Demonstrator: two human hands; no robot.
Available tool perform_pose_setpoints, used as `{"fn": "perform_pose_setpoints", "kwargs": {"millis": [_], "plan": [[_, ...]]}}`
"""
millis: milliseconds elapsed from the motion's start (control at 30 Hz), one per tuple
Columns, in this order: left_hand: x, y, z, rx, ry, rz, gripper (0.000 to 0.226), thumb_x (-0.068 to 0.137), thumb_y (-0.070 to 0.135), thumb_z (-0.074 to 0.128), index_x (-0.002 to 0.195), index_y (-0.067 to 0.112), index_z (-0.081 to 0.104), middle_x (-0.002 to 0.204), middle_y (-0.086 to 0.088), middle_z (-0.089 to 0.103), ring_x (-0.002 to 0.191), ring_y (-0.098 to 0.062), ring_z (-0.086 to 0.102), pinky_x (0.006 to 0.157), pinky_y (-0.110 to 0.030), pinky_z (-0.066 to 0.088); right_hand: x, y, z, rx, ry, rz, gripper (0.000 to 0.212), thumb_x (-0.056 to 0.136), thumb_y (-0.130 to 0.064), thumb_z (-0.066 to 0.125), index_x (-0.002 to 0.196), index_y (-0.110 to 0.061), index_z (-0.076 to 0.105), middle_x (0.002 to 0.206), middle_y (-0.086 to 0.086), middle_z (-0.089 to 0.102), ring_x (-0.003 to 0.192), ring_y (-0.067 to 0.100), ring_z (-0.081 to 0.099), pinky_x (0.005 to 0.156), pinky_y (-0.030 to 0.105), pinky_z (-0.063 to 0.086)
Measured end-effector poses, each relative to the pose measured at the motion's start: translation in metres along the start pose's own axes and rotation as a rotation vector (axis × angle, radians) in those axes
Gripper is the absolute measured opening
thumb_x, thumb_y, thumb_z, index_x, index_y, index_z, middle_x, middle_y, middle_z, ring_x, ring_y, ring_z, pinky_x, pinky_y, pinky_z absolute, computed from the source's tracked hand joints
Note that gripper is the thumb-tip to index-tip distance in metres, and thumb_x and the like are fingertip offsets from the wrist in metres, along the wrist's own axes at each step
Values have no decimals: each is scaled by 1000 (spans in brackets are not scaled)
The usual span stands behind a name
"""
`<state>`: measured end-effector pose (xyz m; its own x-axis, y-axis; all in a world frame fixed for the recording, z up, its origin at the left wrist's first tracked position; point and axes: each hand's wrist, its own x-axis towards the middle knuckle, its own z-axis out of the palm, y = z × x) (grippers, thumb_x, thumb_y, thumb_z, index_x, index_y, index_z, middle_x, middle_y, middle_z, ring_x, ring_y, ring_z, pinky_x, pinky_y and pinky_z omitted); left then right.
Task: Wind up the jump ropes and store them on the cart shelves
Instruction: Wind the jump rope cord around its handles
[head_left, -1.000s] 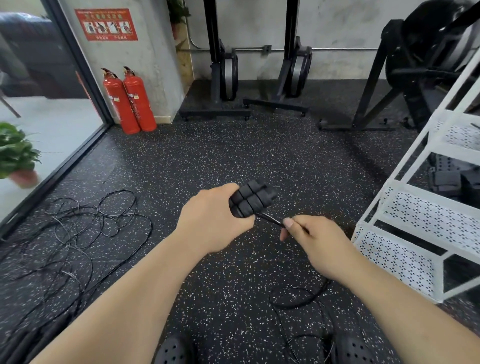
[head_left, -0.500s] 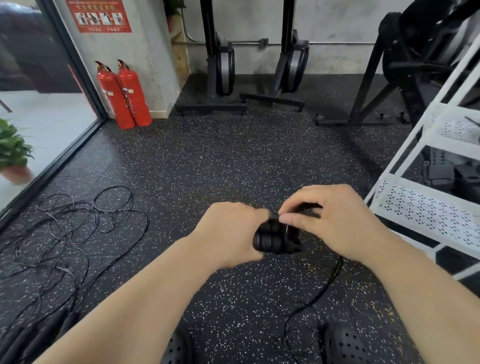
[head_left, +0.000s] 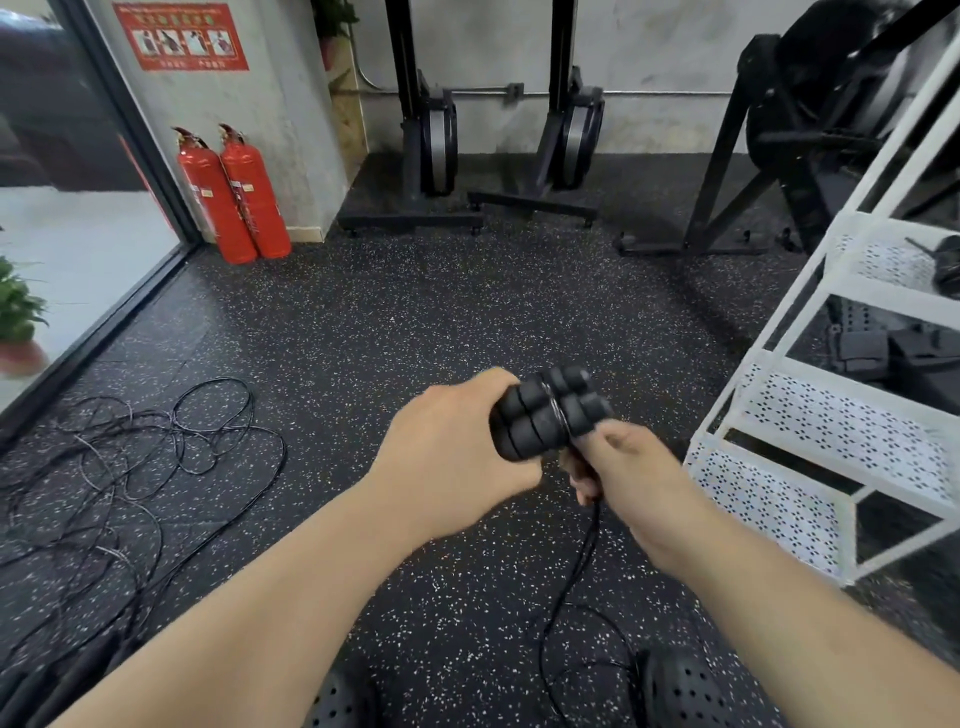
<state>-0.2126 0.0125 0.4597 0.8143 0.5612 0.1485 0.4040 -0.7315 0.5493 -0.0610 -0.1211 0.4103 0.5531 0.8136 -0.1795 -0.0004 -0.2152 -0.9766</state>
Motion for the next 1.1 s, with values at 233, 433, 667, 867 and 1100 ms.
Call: {"fn": "perform_pose_setpoints", "kwargs": {"millis": [233,433,667,867,1100], "plan": [[19,-34,9,423,84,-188,36,82,48,71,105,31,51,81,10,51,75,-23,51,67,-35,40,-30,-6,33,-759,-94,-123,33,113,-42,39,98,-30,66,68,-3,66,49,7,52,52,30,44],[16,-37,15,518,-2,-78,32,84,48,70,102,33,49,92,8,64,76,-22,51,65,-34,39,-44,-47,15,-1255,-8,-421,34,105,-56,38,102,-35,64,77,-17,62,68,3,59,68,33,55],[2,-10,24,514,-240,307,30,81,51,70,99,37,52,90,11,63,86,-17,64,67,-35,48,-22,-61,-41,-706,-182,-348,19,75,-47,91,91,-42,82,88,-16,78,84,17,74,86,48,60],[-4,6,19,371,-199,443,36,78,55,71,94,37,45,88,15,58,85,-10,58,70,-33,46,-15,-58,-62,-429,-268,-260,10,78,-31,87,83,-23,83,83,3,78,75,14,67,72,21,53],[-10,16,3,-5,-214,219,57,74,79,77,110,45,51,89,18,65,84,-1,60,77,-26,49,-4,-31,-56,-128,-164,-179,47,99,-44,71,83,0,70,76,7,61,75,16,53,74,32,43]]}}
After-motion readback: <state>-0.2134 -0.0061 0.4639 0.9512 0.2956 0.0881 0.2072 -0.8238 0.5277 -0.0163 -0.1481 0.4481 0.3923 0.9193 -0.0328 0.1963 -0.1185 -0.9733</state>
